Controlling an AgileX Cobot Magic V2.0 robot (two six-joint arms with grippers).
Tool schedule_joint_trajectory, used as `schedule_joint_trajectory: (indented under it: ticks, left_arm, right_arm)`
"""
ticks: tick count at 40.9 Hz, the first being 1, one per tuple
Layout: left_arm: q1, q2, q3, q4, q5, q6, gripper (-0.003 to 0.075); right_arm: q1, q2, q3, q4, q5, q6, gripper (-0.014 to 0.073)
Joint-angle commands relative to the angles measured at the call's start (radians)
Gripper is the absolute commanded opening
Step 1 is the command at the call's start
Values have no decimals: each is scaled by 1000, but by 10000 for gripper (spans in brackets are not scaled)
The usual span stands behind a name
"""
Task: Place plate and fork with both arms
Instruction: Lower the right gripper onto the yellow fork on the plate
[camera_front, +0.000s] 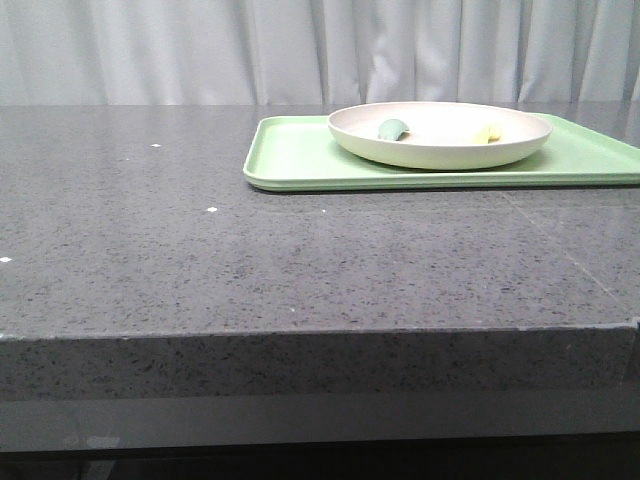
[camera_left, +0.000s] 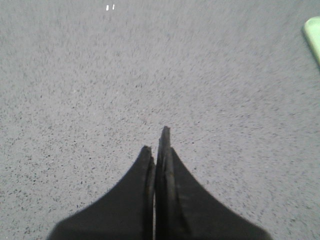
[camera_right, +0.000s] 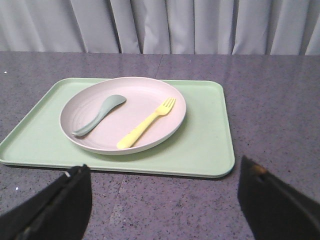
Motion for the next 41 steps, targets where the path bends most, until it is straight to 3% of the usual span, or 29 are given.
schedule_joint_trajectory:
  ticks: [1, 9, 19, 34, 41]
  left_arm:
    - [2, -123, 61, 0, -132, -4, -18]
    - [2, -355, 166, 0, -132, -4, -18]
    - [2, -430, 181, 0, -126, -4, -18]
    - [2, -430, 181, 0, -123, -4, -18]
    - [2, -430, 181, 0, -123, -4, -18]
  right_arm:
    - [2, 25, -36, 3, -105, 0, 612]
    - [2, 142, -78, 18, -110, 0, 611]
    - [2, 429, -286, 61, -73, 0, 611]
    - [14, 886, -725, 94, 246, 0, 608]
    - [72, 1073, -943, 91, 363, 19, 525]
